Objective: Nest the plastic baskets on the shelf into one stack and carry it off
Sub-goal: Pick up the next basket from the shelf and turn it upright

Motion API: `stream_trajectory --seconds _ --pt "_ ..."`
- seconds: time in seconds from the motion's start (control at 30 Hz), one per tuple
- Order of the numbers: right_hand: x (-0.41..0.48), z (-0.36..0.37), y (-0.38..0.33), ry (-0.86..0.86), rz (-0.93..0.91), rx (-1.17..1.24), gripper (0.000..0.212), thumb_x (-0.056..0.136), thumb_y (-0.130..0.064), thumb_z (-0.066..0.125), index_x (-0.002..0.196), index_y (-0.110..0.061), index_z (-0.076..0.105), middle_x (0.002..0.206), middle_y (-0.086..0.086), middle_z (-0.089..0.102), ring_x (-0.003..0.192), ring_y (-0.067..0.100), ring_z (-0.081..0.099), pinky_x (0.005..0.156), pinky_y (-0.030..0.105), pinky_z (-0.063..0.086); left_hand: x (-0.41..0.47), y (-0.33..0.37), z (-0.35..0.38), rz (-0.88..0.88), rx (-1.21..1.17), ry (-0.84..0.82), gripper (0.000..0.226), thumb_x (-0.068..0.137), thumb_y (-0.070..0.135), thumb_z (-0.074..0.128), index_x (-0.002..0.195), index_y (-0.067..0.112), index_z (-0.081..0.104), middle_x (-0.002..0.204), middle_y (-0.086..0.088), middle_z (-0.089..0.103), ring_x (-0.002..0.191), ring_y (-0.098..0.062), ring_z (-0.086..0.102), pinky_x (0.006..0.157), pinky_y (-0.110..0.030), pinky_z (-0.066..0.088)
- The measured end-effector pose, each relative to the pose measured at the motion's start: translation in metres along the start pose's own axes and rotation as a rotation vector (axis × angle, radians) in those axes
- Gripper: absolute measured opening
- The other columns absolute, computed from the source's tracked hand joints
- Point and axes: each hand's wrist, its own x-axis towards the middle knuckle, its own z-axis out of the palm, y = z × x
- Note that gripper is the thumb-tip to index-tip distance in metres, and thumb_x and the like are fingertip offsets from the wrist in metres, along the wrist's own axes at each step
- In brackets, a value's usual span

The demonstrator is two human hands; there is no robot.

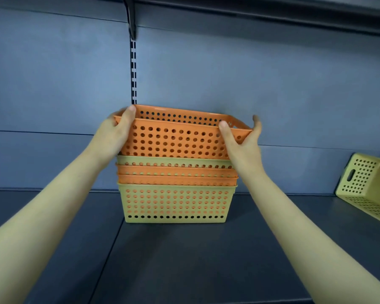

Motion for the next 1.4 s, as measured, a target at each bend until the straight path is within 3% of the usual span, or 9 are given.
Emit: stream_trajectory --seconds 0.1,0.17,0.27,0.47,0.67,0.83,1.0,1.13,1.4 --pt "0.002 0.001 0.015 -0.039 0.008 -0.075 0.09 0.08 -0.078 0.05 0.152 -0.038 0.015 0.115 -0.012 0.057 0.118 0.015 0.05 0.107 0.041 0.04 0.001 -0.012 0.003 -0.06 0.037 -0.004 0.043 0.101 0.057 0.032 0.088 0.028 0.062 0.087 0.007 0.065 0.083 -0.006 0.061 0.067 -0.022 0.04" --pt "0.004 0.0 0.023 -0.053 0.0 -0.125 0.088 0.074 -0.085 0.045 0.145 -0.036 0.032 0.132 -0.004 0.056 0.13 0.022 0.047 0.11 0.048 0.039 0.005 -0.025 0.004 -0.111 0.046 0.005 0.062 0.094 0.069 0.035 0.119 0.018 0.061 0.109 -0.004 0.067 0.102 -0.021 0.063 0.079 -0.031 0.043" --pt "0.008 -0.004 0.027 -0.104 -0.019 -0.096 0.068 0.082 -0.074 0.049 0.134 -0.03 0.046 0.136 -0.003 0.052 0.128 0.016 0.048 0.108 0.044 0.042 0.006 -0.033 0.004 -0.147 -0.002 0.056 0.084 0.089 0.071 0.045 0.152 0.018 0.027 0.133 0.001 0.052 0.12 -0.02 0.052 0.091 -0.035 0.039" --pt "0.017 -0.009 0.035 -0.195 -0.039 -0.081 0.041 0.094 -0.051 0.056 0.125 -0.024 0.06 0.123 -0.011 0.061 0.111 0.008 0.06 0.085 0.018 0.048 -0.001 -0.047 0.003 -0.079 -0.064 -0.043 0.02 0.096 0.052 0.053 0.108 0.04 0.063 0.142 0.009 0.056 0.123 -0.012 0.058 0.088 -0.023 0.04" --pt "0.015 -0.004 0.047 -0.16 0.013 0.018 0.026 0.095 -0.045 0.057 0.115 -0.029 0.06 0.109 -0.033 0.049 0.094 -0.012 0.053 0.075 0.011 0.042 -0.002 -0.063 0.01 -0.035 -0.13 0.023 0.032 0.099 0.04 0.055 0.117 0.018 0.069 0.136 0.019 0.056 0.103 0.012 0.056 0.071 -0.006 0.042" --pt "0.007 0.006 0.048 -0.111 0.042 0.113 0.016 0.098 -0.039 0.053 0.108 -0.028 0.059 0.098 -0.025 0.059 0.086 -0.008 0.06 0.071 0.015 0.045 -0.004 -0.062 0.013 -0.041 -0.155 0.051 0.03 0.099 0.033 0.053 0.112 0.011 0.069 0.129 0.019 0.06 0.102 0.006 0.059 0.078 -0.018 0.045" --pt "0.004 -0.003 0.035 -0.201 0.058 0.068 0.037 0.096 -0.047 0.053 0.127 -0.027 0.053 0.129 -0.014 0.054 0.111 0.004 0.057 0.083 0.023 0.045 -0.008 -0.047 0.001 -0.061 0.048 -0.026 0.032 0.096 0.042 0.053 0.106 0.016 0.07 0.105 0.002 0.071 0.088 -0.012 0.065 0.062 -0.018 0.052" --pt "-0.004 -0.028 0.028 -0.291 -0.08 -0.164 0.068 0.094 -0.055 0.049 0.153 -0.027 0.029 0.153 -0.012 0.036 0.139 0.006 0.036 0.11 0.029 0.032 -0.016 -0.032 -0.003 0.274 0.653 0.118 0.038 0.097 0.04 0.053 0.125 0.018 0.066 0.127 -0.018 0.067 0.14 -0.036 0.043 0.11 -0.05 0.038" --pt "-0.021 -0.124 0.03 -0.094 -0.257 -0.505 0.053 0.1 -0.048 0.046 0.148 -0.026 0.041 0.154 -0.008 0.041 0.147 0.012 0.026 0.118 0.029 0.02 -0.05 0.026 0.087 0.641 0.766 -0.046 0.052 0.099 0.051 0.044 0.138 0.019 0.058 0.146 -0.005 0.055 0.147 -0.031 0.033 0.121 -0.044 0.017"
